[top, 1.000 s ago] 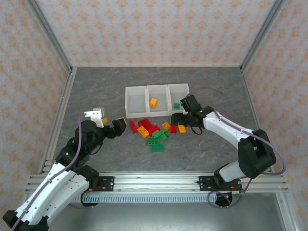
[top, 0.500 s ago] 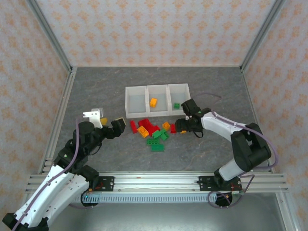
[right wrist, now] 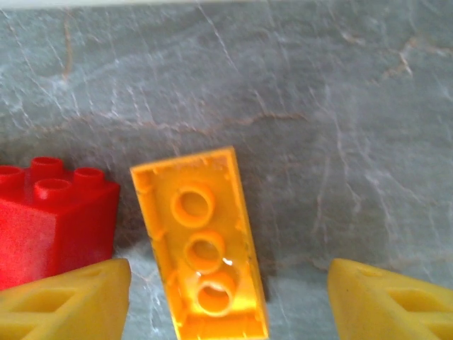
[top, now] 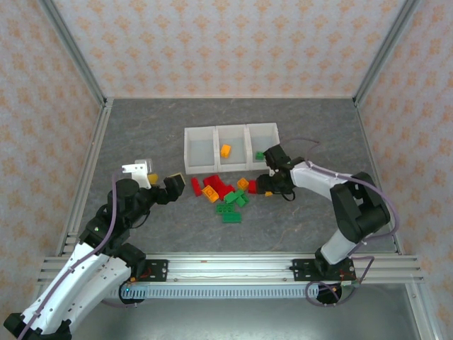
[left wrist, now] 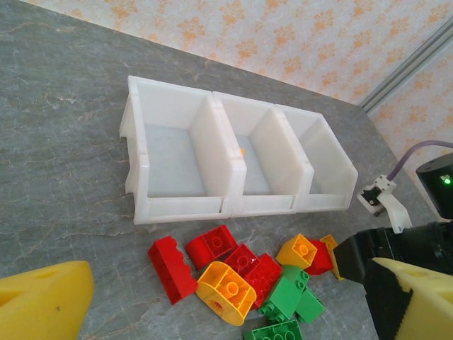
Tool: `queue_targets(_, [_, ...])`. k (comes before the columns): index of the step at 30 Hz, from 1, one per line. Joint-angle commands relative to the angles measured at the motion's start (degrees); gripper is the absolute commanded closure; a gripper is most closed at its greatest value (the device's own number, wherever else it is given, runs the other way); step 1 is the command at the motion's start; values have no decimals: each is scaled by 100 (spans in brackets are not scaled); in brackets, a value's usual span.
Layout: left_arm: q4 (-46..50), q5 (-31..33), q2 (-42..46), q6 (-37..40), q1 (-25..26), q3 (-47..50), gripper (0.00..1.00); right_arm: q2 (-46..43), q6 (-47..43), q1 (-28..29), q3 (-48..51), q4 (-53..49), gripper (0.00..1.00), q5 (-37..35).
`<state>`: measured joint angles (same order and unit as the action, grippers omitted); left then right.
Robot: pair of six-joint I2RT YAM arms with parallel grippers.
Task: Sort the legos into containers by color
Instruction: Pick up the lego from the center of the table.
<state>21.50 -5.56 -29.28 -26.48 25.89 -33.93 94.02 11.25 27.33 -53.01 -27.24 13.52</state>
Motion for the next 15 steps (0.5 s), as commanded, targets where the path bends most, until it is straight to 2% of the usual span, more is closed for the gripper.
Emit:
queue_targets(1, [-146,3,18,126,40,62,1,410,50,53,-118,-17,32,-272])
queue_targets(7, [-168,11,71,126,41,71,1,582,213,53,-262,-218,46,-805])
queue_targets(15, [-172,-33,40,143,44,71,1,540,368,53,-41,-261,55,-1053])
